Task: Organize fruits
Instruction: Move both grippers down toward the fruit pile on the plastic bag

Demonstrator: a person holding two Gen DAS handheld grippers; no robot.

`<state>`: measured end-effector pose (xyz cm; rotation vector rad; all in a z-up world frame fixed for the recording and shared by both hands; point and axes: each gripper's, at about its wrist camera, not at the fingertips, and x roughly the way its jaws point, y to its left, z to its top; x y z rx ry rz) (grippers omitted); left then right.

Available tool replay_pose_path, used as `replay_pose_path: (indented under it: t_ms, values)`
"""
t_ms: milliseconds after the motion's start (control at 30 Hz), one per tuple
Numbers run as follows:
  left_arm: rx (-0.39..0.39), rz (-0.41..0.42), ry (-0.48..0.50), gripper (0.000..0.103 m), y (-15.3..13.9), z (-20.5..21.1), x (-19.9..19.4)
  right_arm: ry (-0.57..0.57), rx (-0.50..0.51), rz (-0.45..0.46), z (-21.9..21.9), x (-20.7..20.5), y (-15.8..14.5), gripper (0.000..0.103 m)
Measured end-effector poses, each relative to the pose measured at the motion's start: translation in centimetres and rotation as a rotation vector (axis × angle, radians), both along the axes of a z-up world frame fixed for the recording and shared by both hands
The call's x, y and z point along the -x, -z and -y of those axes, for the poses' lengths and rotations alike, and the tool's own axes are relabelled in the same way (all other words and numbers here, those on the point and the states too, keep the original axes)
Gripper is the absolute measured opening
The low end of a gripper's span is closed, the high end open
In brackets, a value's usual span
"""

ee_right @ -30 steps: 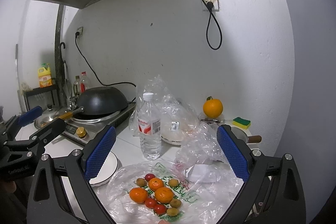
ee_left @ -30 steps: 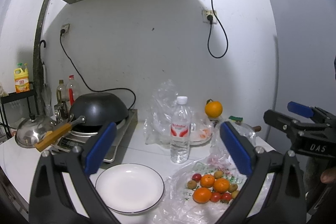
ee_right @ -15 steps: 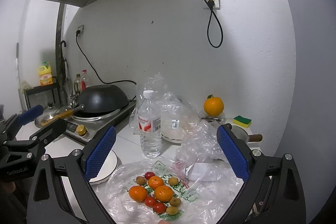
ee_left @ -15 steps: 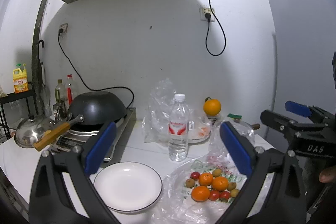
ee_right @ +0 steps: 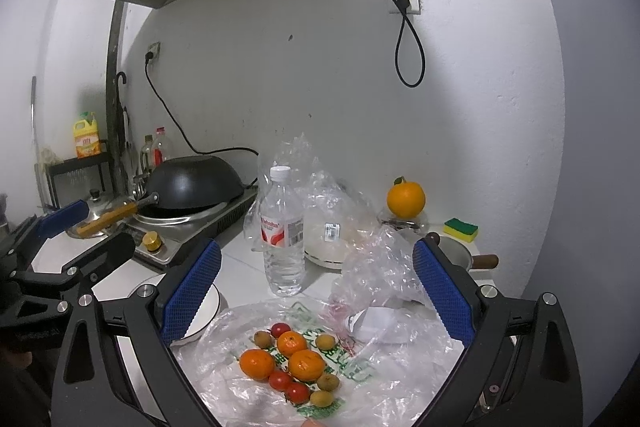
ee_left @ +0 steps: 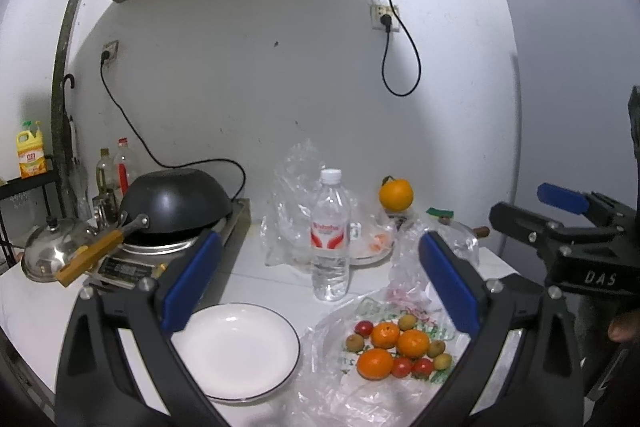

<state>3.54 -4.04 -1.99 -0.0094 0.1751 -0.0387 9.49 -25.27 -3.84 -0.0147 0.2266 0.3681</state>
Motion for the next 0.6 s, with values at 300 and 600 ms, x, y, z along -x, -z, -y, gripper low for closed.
replay_pose_path:
  t_ms: [300, 600]
  values:
    - [-0.010, -0.037, 0.012, 0.100, 1.0, 0.6, -0.9, 0.004, 0.005, -0.026, 0.5, -0.7, 0.9, 0.098]
    - [-0.056, -0.187, 0.049, 0.100, 4.2, 2.2, -3.4, 0.027, 0.037, -0.127, 1.5, -1.6, 4.2, 0.098]
